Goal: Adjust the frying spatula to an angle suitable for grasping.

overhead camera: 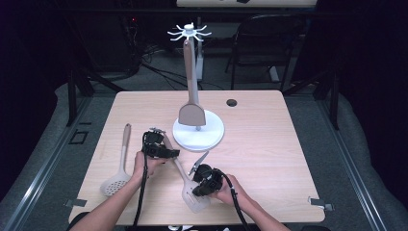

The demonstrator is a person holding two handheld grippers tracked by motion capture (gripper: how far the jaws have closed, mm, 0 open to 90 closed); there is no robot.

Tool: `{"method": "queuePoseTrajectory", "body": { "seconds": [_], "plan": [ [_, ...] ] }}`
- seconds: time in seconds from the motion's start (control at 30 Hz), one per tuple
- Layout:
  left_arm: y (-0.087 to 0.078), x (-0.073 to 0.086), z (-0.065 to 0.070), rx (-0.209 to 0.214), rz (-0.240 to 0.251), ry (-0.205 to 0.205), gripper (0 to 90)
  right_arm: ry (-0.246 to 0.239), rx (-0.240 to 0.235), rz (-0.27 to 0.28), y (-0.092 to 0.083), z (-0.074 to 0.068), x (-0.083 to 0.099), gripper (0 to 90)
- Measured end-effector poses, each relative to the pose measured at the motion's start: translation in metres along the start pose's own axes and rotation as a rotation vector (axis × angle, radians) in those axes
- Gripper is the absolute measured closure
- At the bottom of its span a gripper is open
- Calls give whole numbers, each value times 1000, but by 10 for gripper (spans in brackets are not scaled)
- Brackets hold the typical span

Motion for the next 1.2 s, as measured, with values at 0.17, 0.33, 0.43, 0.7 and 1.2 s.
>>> {"method": "queuePoseTrajectory", "body": {
  "seconds": [0.17,0.33,0.43,0.7,1.2],
  "plan": [
    [-1,1,3,22,7,2,434,19,-16,15,1,0,0,877],
    [-4,0,4,39,26,-7,462,25,-17,20,0,2,-2,829],
    [-8,-1,6,57,52,-8,477,32,-5,39,-1,3,-3,773],
    [-23,-1,13,100,118,-4,534,113,107,126,-9,12,-10,675],
    [-34,-4,24,139,183,20,576,159,113,220,-13,19,-27,616]
  ]
}}
Point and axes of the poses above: each handheld gripper's, and its own axes: y roughly forward along the jaws, x roughly out of its underside, z roughly to its right, the point moved 4 cm from there along y, roughly forward along the jaws, and after that the axes turned 6 degrees about -y, right-handed, at the moved point
